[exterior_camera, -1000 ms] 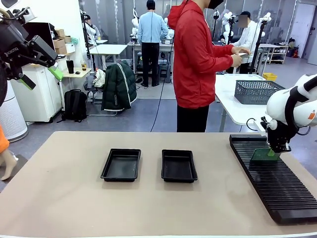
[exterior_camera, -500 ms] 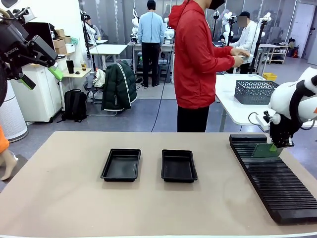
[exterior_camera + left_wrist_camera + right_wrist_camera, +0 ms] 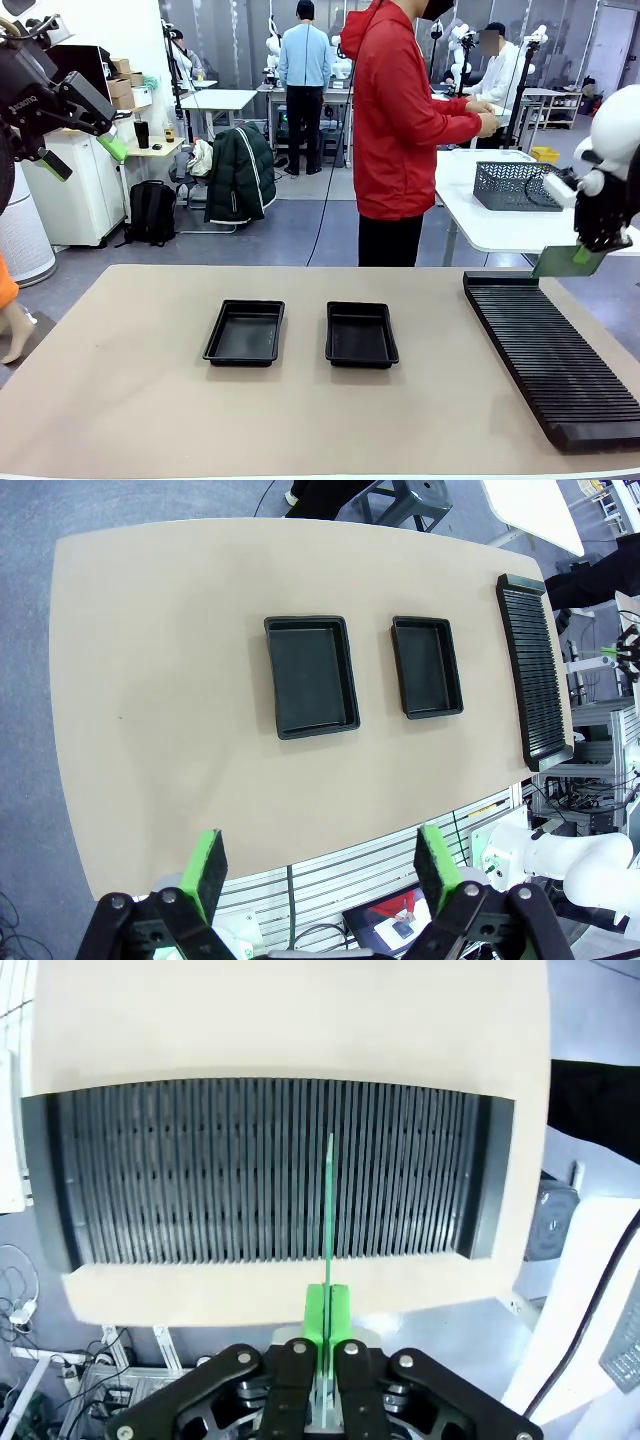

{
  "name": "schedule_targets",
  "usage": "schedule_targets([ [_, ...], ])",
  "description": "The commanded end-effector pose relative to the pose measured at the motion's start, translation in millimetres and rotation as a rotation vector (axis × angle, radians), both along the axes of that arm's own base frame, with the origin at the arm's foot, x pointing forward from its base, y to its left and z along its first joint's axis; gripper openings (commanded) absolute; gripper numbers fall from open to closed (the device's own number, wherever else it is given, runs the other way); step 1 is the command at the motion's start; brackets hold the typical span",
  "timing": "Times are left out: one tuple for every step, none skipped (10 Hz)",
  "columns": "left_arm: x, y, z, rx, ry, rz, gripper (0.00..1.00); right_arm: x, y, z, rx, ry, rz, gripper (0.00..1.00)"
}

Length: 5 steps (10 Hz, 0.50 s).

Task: Inspect and transfer BCBs to ESD trays.
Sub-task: Pick up the Blank PCB from the PCB Rack and place it in the left ESD tray.

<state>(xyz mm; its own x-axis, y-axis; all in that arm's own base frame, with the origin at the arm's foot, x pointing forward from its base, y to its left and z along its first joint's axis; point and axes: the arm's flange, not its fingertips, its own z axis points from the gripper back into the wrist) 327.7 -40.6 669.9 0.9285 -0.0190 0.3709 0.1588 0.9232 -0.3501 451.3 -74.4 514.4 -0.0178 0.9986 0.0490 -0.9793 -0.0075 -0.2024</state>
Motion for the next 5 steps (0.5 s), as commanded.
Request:
schedule_targets([
  [0, 0, -1, 0.0, -0.002, 0.001, 1.0, -5, -1, 28, -0.008, 0.035, -0.033, 0.0],
  [0, 0, -1, 0.0, -0.002, 0.001, 1.0, -14, -4, 49, 0.006, 0.038, -0.039, 0.0],
  [0, 0, -1, 0.0, -0.002, 0.001, 1.0, -22, -7, 67, 0.014, 0.041, -0.052, 0.0],
  [0, 0, -1, 0.0, -0.002, 0.001, 1.0, -28, -9, 83, 0.022, 0.037, -0.068, 0.0],
  [0, 0, -1, 0.0, -0.002, 0.001, 1.0, -34, -10, 98, 0.029, 0.033, -0.071, 0.0],
])
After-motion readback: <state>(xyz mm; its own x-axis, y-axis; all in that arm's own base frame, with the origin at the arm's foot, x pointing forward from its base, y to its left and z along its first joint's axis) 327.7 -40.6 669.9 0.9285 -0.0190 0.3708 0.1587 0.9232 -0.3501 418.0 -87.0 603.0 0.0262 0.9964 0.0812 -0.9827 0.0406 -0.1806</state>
